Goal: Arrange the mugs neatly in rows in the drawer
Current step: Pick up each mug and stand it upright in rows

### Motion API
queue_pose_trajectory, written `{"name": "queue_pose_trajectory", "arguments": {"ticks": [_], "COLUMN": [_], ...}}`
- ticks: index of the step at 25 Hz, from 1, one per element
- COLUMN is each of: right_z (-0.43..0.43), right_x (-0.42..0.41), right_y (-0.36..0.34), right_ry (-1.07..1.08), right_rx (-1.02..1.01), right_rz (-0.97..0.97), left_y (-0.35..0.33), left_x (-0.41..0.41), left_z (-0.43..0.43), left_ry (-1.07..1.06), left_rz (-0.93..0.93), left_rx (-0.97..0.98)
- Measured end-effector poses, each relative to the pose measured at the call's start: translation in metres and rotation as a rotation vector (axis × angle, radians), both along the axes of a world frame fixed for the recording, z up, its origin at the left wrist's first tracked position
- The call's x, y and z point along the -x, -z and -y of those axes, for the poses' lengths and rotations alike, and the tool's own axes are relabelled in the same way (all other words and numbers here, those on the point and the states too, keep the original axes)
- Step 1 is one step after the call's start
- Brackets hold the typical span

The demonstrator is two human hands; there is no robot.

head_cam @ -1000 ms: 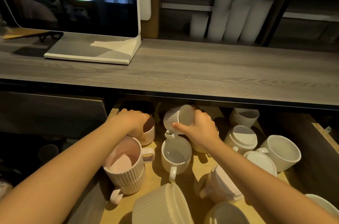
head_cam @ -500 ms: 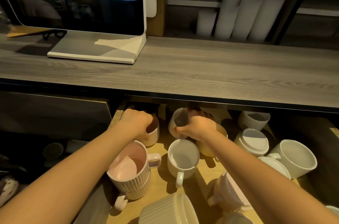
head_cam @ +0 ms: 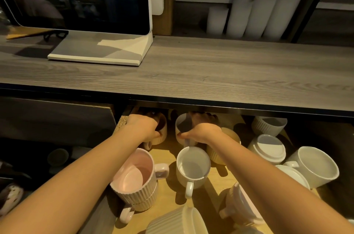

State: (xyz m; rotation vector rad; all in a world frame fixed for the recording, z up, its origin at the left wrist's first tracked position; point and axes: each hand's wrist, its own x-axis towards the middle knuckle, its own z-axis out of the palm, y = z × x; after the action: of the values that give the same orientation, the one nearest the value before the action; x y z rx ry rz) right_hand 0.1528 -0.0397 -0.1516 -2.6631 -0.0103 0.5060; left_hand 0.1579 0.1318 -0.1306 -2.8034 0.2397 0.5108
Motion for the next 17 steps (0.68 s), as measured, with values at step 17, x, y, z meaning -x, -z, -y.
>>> {"name": "queue_pose_trajectory", "arguments": {"ticks": [17], "right_z": [0.035], "right_x": [0.014], "right_y": [-0.004], "right_ry": [-0.106], "right_rx": [0.068], "right_rz": [0.188], "left_y": [-0.024], "left_x": [0.027], "left_z": [0.014], "left_ry": [0.043], "left_rz": [0.053], "left_rx": [0.048]}}
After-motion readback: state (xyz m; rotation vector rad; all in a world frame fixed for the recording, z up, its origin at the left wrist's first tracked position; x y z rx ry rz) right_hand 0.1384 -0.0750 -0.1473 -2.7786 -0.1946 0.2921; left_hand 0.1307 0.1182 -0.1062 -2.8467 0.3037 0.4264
